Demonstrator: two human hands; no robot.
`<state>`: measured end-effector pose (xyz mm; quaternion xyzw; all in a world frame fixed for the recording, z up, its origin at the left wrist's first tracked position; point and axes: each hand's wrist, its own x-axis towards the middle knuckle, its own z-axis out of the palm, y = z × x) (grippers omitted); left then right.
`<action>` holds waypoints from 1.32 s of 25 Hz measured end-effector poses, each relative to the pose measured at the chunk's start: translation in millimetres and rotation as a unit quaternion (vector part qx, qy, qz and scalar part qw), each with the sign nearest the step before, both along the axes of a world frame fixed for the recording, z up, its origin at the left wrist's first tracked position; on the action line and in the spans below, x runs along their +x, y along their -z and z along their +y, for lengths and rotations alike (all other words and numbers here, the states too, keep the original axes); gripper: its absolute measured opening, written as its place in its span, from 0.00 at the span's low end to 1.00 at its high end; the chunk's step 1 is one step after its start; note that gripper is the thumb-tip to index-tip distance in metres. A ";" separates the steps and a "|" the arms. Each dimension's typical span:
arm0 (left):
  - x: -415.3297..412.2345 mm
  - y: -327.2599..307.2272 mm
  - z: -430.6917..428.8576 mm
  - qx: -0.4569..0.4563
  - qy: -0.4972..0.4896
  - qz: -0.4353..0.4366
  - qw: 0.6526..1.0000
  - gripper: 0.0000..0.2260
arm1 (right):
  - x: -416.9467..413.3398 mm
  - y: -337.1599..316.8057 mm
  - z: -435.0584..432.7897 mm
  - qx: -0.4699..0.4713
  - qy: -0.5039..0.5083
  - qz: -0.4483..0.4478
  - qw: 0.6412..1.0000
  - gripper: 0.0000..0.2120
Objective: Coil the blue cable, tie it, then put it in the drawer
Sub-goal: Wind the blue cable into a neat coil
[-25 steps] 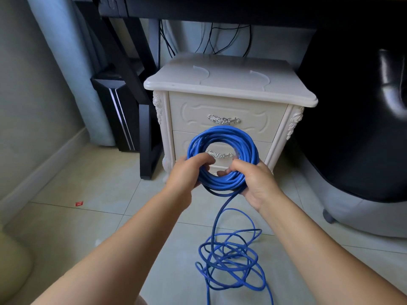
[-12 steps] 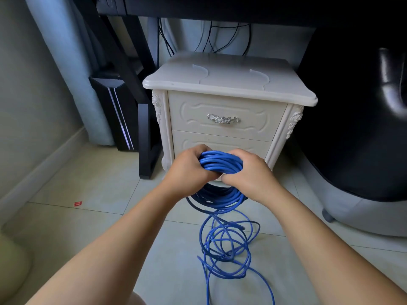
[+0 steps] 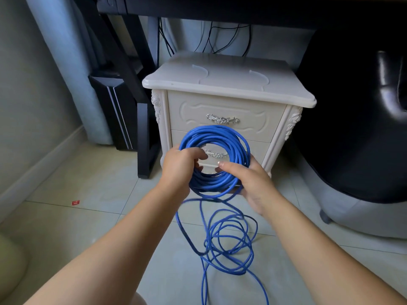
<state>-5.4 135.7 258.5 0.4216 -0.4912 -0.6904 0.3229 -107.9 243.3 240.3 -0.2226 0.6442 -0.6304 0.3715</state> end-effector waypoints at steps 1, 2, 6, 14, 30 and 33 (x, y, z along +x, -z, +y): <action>-1.1 0.5 2.2 0.025 -0.016 0.013 0.999 0.07 | 5.9 4.5 -3.1 -0.021 0.023 -0.030 0.999 0.15; -2.1 0.9 5.4 0.043 -0.025 0.024 0.998 0.06 | 10.0 8.2 -6.2 -0.041 0.042 -0.056 0.997 0.16; -2.4 4.2 12.0 0.088 -0.007 0.066 0.994 0.05 | 10.9 14.3 -10.5 -0.053 0.068 -0.082 0.993 0.18; 7.7 4.0 -7.9 -0.197 0.136 -0.072 0.968 0.28 | -3.7 0.3 -3.7 0.029 0.077 0.167 0.983 0.17; 1.8 7.4 0.6 -0.331 0.133 -0.059 0.932 0.17 | -5.3 -17.5 3.9 0.080 -0.017 0.219 0.972 0.21; 0.2 5.9 1.1 -0.236 0.097 -0.032 0.966 0.16 | -7.1 -12.6 5.7 0.072 -0.023 0.131 0.988 0.18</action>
